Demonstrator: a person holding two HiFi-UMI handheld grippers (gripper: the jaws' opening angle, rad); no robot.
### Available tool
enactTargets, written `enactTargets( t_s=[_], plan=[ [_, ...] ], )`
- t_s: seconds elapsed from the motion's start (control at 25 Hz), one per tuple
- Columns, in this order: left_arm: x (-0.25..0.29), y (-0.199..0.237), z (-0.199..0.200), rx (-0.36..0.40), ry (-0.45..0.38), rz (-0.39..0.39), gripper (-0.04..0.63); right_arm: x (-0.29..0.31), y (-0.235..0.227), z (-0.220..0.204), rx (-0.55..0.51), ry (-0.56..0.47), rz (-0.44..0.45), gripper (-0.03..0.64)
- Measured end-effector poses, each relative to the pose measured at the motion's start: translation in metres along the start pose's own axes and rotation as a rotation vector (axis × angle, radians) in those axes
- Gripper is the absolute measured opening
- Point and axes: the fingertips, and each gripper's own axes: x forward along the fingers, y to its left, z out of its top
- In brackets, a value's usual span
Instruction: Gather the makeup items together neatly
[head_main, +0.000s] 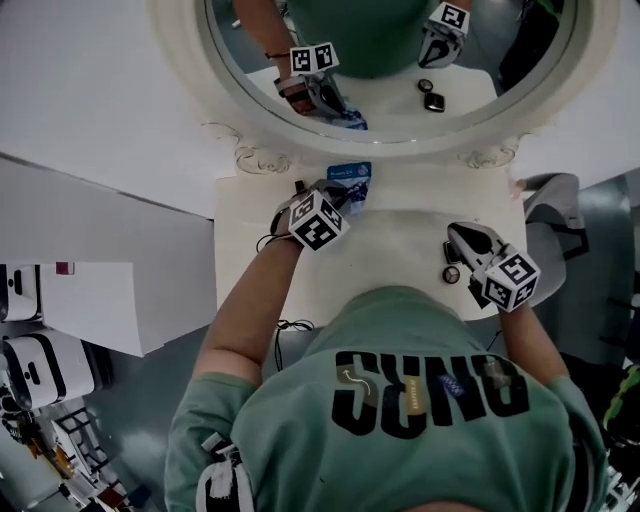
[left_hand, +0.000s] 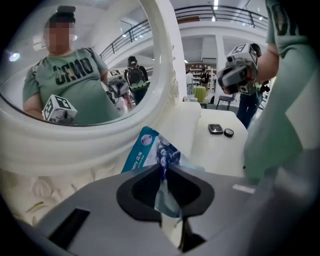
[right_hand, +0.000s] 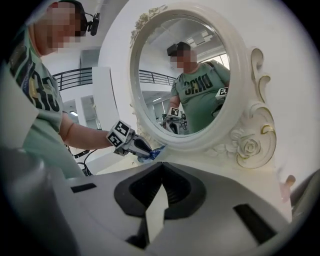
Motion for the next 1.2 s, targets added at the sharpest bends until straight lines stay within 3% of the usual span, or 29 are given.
enactTargets(
  t_s=[0.16,0.24,0.36,0.72,0.8,0.96,1.08,1.2],
  plan=[
    [0.025,0.005,-0.019,0.069,0.073,-0.077,0.06,0.001,0.007,-0.006,0.02,0.017,-0.066,-0.004],
    [0.033,0.002,-0.023,0.02,0.077,-0.123,0.09,-0.002,0.009,-0.009,0.03,0.025,-0.094,-0.004],
    [0.037,-0.003,-0.022,-0.113,0.056,-0.184,0.14,-0.005,0.013,-0.01,0.035,0.033,-0.122,-0.003],
    [0.038,-0.004,-0.02,-0.195,0.026,-0.145,0.151,-0.021,0.022,0.001,-0.023,0.021,-0.121,-0.003],
    [0.03,-0.002,-0.011,-0.207,0.001,-0.124,0.193,-0.03,0.018,0.005,-0.04,0.008,-0.113,-0.003],
    [-0.027,0.018,0.042,-0.219,-0.166,0.004,0.206,-0.049,0.004,0.01,-0.066,-0.03,-0.071,-0.003],
    [-0.097,0.023,0.092,-0.306,-0.442,0.125,0.196,-0.066,-0.012,0.006,-0.078,-0.045,-0.033,-0.003],
    [-0.162,0.013,0.114,-0.447,-0.689,0.258,0.111,-0.084,-0.03,0.0,-0.083,-0.052,0.017,-0.003]
  ],
)
